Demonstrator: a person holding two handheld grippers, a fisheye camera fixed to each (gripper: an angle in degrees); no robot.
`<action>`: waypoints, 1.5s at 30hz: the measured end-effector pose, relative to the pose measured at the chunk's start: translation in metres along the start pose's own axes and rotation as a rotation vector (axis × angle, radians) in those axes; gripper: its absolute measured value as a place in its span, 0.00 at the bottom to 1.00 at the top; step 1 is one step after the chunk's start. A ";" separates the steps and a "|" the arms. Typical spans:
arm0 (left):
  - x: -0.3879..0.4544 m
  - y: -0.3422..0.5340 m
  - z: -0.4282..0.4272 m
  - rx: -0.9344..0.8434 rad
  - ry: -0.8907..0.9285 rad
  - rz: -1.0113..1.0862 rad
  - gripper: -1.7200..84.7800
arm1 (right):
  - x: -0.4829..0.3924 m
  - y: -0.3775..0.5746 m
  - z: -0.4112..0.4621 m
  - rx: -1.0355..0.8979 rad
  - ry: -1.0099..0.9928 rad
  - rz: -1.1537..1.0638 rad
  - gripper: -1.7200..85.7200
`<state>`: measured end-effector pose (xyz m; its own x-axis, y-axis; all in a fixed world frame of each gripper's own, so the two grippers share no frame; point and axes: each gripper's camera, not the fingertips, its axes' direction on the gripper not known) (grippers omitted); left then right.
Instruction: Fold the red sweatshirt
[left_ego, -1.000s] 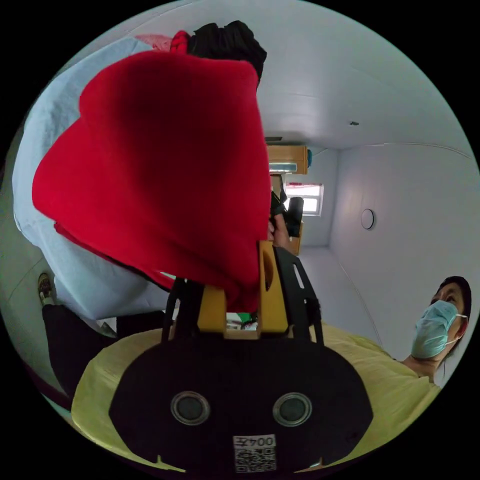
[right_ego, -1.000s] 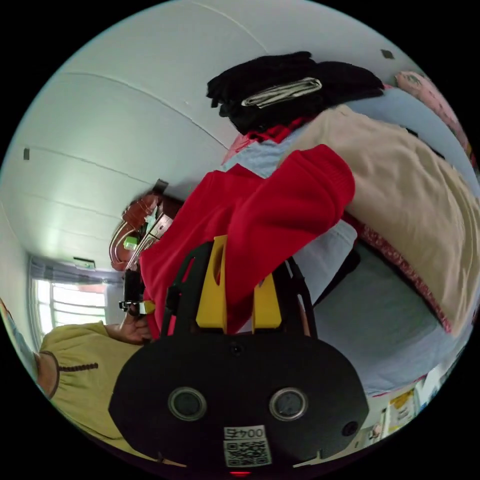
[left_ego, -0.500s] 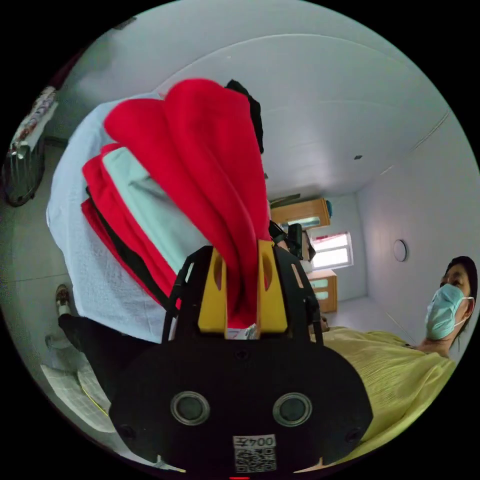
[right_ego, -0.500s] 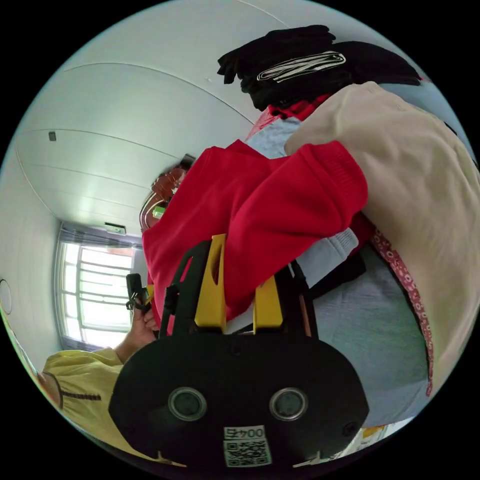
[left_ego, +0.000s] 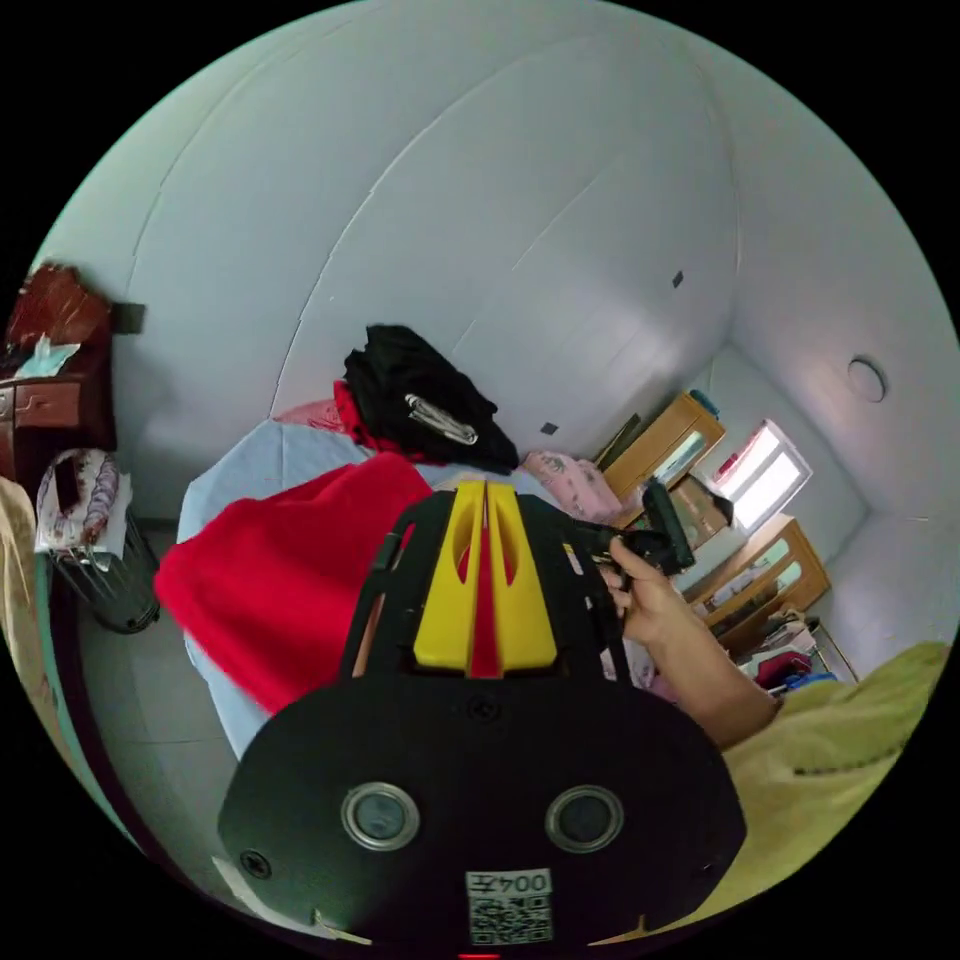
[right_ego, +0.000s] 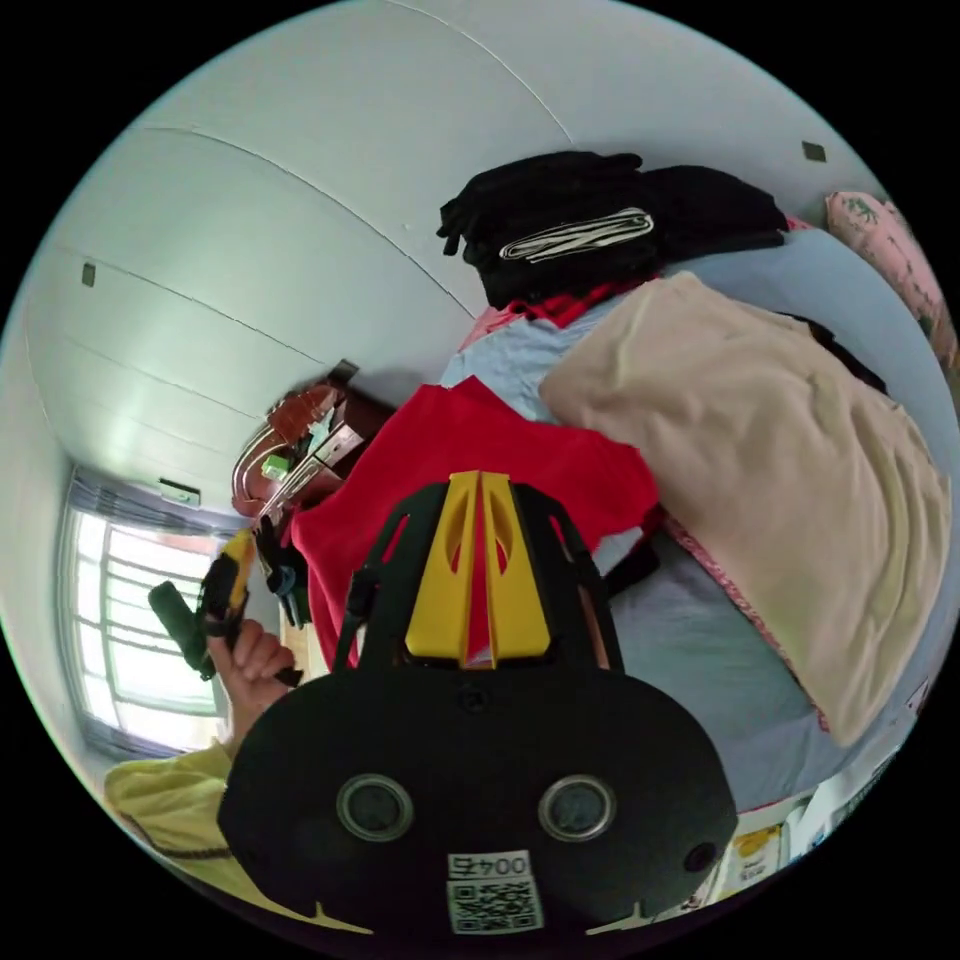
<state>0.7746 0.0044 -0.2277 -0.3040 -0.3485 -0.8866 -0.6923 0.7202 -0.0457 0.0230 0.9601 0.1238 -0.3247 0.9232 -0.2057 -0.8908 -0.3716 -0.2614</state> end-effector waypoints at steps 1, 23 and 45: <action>-0.002 -0.009 0.037 -0.057 -0.018 -0.034 0.02 | -0.009 -0.005 0.016 0.005 0.009 0.029 0.02; -0.001 0.011 0.249 -0.263 -0.227 -0.404 0.02 | -0.046 -0.044 0.119 -0.008 0.385 0.621 0.01; 0.000 0.040 0.271 -0.169 0.044 -0.388 0.02 | -0.031 -0.047 0.108 -0.009 0.358 0.679 0.01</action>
<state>0.9248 0.1956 -0.3547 -0.0245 -0.6023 -0.7979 -0.8571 0.4234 -0.2933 0.0404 0.9599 0.2445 -0.6754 0.4048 -0.6165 -0.5299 -0.8477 0.0239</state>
